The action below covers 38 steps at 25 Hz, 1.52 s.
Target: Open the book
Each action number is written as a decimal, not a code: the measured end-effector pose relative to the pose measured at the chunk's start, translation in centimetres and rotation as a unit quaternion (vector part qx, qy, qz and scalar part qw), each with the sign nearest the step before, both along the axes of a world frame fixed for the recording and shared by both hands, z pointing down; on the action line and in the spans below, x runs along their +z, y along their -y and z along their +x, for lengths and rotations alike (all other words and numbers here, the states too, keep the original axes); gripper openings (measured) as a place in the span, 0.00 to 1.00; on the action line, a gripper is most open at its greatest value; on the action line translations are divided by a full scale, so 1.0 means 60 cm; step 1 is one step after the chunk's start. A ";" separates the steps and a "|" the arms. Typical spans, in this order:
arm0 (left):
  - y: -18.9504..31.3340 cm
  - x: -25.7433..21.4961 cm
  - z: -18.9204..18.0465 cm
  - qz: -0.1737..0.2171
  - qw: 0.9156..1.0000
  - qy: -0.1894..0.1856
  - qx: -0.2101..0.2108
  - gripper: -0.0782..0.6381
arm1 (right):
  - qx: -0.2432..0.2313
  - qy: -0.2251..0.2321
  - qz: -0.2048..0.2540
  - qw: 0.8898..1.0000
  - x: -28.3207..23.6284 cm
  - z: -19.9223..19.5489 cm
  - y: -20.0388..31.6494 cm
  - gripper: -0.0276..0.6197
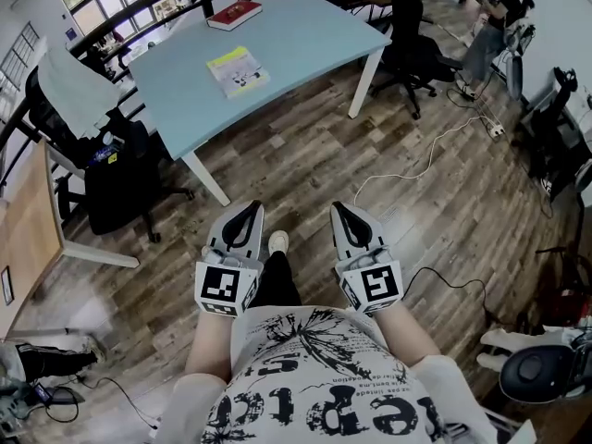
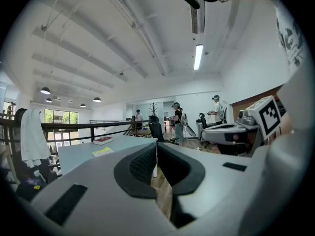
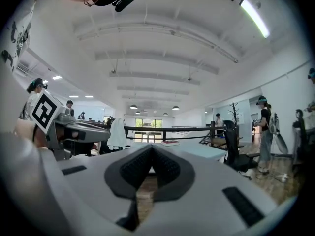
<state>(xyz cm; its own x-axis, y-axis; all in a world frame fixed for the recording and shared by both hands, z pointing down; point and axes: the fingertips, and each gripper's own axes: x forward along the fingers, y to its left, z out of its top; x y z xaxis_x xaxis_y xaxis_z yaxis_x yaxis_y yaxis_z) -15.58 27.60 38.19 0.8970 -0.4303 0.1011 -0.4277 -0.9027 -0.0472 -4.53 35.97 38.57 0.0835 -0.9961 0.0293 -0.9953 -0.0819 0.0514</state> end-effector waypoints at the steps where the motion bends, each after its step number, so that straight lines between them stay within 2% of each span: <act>1: 0.021 0.004 0.011 -0.001 1.000 0.001 0.003 0.14 | 0.004 -0.002 -0.001 1.000 0.002 0.010 0.019 0.06; 6: 0.147 0.006 0.078 -0.007 1.000 -0.003 0.015 0.14 | 0.020 -0.006 -0.011 1.000 0.008 0.072 0.134 0.06; 11: 0.312 -0.017 0.147 -0.004 1.000 -0.005 0.023 0.14 | 0.032 -0.011 -0.023 0.999 -0.011 0.143 0.291 0.06; 16: 0.468 -0.033 0.200 -0.006 1.000 -0.013 0.027 0.14 | 0.046 -0.018 -0.013 0.999 -0.027 0.203 0.435 0.06; 24: 0.623 0.004 0.258 -0.026 1.000 0.008 0.016 0.14 | 0.031 -0.006 -0.032 0.999 0.000 0.262 0.602 0.06; 31: 0.720 0.040 0.308 -0.038 0.999 0.021 -0.027 0.14 | -0.026 -0.010 -0.043 0.999 0.025 0.314 0.731 0.06; 38: 0.817 0.065 0.360 -0.048 0.991 0.025 -0.124 0.14 | -0.104 -0.015 -0.037 0.994 0.037 0.402 0.871 0.06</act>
<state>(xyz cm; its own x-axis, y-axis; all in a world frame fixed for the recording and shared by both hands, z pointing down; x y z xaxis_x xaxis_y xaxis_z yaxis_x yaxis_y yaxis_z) 6.02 -21.42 42.10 0.7581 -0.6224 0.1947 -0.6357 -0.7719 0.0073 19.57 -16.28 40.82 -0.1230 -0.9869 0.1046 -0.9882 0.1315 0.0786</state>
